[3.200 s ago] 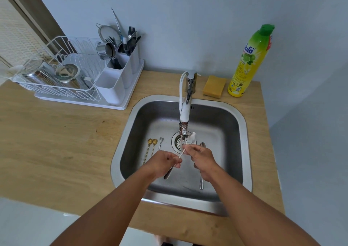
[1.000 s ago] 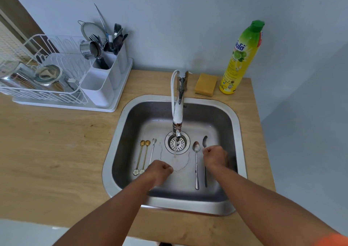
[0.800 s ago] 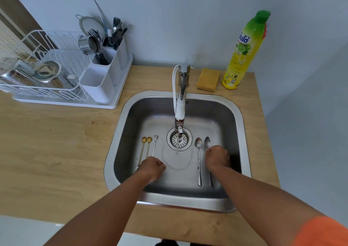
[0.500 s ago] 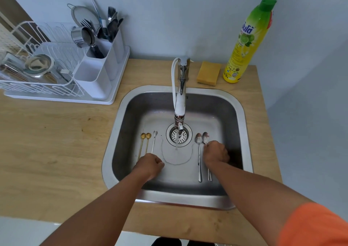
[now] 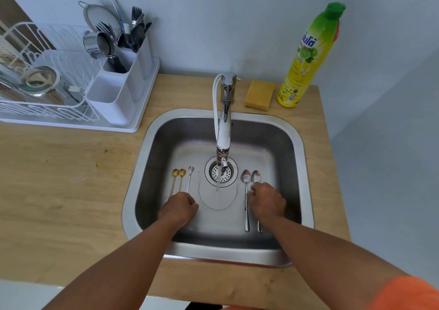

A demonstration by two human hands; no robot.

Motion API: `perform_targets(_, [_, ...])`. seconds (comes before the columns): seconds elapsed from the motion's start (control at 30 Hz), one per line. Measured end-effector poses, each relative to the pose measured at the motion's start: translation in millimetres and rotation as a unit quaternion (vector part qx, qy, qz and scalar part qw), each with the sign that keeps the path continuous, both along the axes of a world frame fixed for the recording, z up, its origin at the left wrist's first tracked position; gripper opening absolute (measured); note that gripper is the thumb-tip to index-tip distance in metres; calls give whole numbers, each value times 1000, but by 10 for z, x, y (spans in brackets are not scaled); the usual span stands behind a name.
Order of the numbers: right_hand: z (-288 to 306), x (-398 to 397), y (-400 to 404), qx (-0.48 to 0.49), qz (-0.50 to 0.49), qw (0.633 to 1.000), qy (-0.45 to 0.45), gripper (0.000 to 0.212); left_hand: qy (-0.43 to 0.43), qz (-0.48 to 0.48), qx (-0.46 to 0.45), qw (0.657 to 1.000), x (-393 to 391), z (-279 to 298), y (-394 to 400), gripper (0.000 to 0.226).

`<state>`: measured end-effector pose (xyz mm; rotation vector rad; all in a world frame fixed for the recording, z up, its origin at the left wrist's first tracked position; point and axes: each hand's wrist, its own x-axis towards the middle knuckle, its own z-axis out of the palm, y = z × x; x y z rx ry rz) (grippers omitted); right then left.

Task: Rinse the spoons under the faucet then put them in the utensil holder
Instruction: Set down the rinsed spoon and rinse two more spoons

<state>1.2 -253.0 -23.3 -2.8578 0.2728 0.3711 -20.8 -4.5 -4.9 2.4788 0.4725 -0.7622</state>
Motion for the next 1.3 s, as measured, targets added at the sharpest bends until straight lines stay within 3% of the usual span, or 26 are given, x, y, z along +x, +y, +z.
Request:
perform_targets(0.13, [-16, -47, -75, 6, 165, 985, 51, 18, -1, -4, 7, 1000, -14, 1, -1, 14])
perform_targets(0.23, [12, -18, -110, -17, 213, 974, 80, 16, -1, -12, 10, 1000, -25, 4, -30, 15])
perform_targets(0.67, [46, -1, -8, -75, 236, 962, 112, 19, -5, -19, 12, 1000, -19, 10, -107, 18])
perform_targets(1.1, [66, 37, -24, -51, 223, 965, 125, 16, 3, -7, 10, 1000, -4, -12, -82, 15])
perform_targets(1.3, [86, 193, 46, -67, 300, 943, 125, 19, 0, -15, 11, 1000, 13, 16, -84, 19])
